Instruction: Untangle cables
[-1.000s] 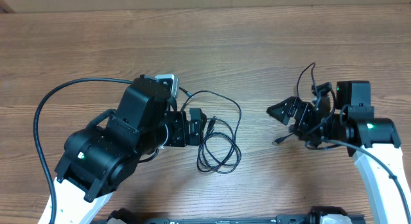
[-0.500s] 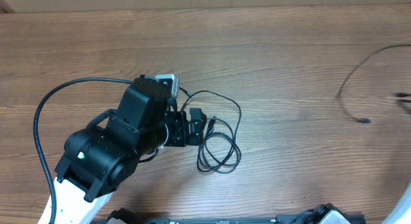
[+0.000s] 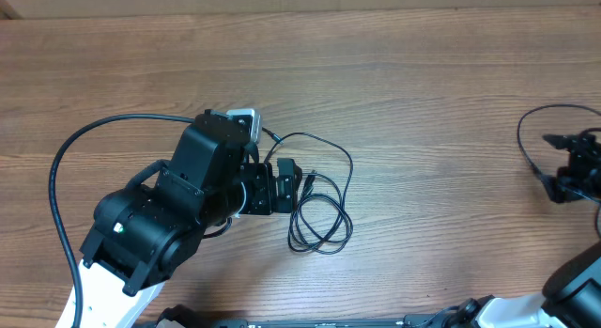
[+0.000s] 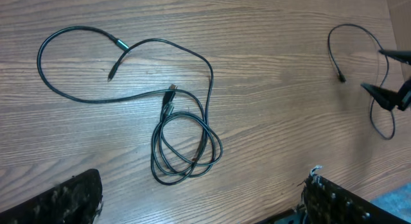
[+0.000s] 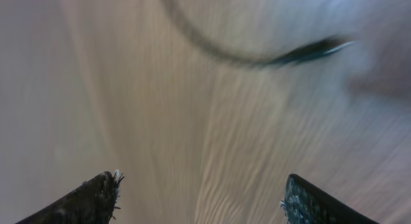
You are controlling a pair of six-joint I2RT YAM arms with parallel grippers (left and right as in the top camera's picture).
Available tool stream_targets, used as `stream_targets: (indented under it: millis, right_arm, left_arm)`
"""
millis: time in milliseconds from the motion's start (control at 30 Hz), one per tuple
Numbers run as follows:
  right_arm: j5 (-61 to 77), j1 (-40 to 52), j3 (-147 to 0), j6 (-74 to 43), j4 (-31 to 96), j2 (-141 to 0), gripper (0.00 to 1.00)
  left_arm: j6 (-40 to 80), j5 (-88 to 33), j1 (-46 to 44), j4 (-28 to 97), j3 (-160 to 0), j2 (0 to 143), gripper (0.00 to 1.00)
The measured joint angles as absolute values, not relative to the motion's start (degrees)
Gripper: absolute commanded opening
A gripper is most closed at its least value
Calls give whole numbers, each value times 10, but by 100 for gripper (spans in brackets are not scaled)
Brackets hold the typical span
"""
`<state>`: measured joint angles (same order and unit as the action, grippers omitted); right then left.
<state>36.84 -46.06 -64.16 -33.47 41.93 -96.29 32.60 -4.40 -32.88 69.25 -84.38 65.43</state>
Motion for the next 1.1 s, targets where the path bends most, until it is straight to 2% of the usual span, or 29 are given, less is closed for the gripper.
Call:
stream_targets:
  millis: [167, 367, 433, 467, 500, 633, 767, 1100]
  right_arm:
    - [420, -404, -642, -261, 469, -957, 80]
    - [438, -276, -642, -147, 533, -953, 80]
    - [434, -216, -642, -117, 529, -953, 86]
    - [426, -182, -642, -106, 526, -953, 94]
    - [413, -143, -642, -96, 521, -953, 97]
    - [367, -34, -642, -77, 516, -953, 98]
    - [300, 69, -642, -70, 481, -953, 100]
    - [157, 201, -637, -62, 325, -953, 98]
  left_arm:
    - [326, -44, -329, 693, -844, 654, 99]
    - [326, -44, -329, 693, -844, 654, 100]
    - [326, -44, -329, 693, -844, 654, 100]
    - [326, -44, -329, 693, -844, 654, 99]
    - [326, -44, -329, 693, -844, 654, 100]
    - [326, -44, -329, 693, -844, 654, 100]
    - [326, -44, -329, 693, -844, 654, 100]
    - [326, -44, -329, 693, -844, 654, 99]
